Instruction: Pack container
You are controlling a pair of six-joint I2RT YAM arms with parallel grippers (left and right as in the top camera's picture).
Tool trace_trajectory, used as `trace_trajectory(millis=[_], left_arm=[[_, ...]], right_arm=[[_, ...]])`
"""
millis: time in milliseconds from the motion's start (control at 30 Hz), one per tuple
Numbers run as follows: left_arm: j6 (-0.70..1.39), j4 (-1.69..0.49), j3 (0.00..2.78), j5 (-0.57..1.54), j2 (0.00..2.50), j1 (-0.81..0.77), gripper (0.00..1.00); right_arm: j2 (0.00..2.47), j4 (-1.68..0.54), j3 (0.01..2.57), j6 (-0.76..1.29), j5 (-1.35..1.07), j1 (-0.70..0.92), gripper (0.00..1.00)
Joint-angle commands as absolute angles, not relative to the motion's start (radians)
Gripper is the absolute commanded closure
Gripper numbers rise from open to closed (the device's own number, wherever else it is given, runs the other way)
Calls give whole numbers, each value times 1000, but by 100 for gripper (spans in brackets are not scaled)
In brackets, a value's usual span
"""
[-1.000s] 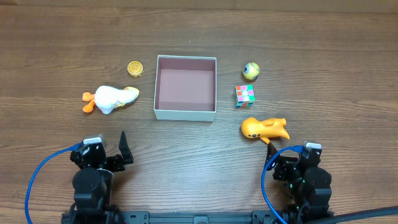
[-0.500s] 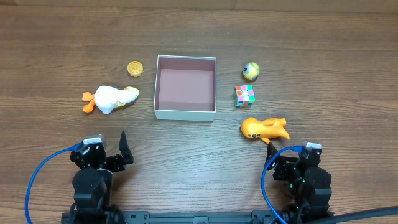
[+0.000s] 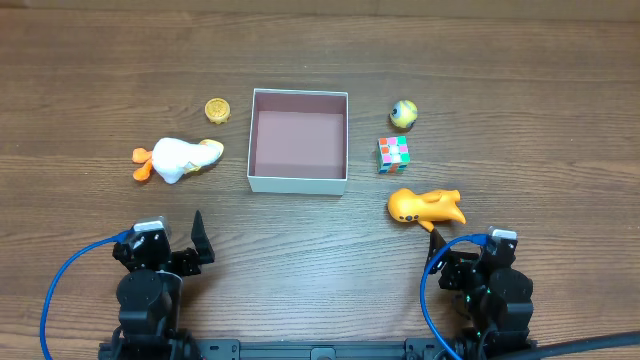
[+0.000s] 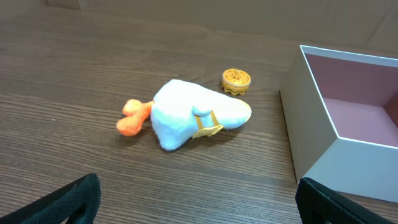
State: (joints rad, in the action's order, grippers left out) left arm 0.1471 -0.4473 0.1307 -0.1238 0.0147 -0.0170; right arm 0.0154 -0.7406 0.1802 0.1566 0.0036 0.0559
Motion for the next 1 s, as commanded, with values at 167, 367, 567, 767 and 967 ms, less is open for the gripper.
trace_trajectory(millis=[167, 367, 567, 767, 967], left_arm=[[127, -445, 127, -112, 5, -6, 0], [127, -445, 127, -112, 5, -6, 0], [127, -445, 127, -112, 5, -6, 0], [127, -445, 127, -112, 5, -6, 0], [127, -445, 127, -112, 5, -6, 0]], right_arm=[[3, -735, 168, 152, -10, 64, 0], [3, -735, 168, 152, -10, 64, 0], [3, -728, 168, 152, -10, 64, 0], [3, -691, 167, 152, -9, 63, 0], [3, -530, 167, 264, -112, 64, 0]])
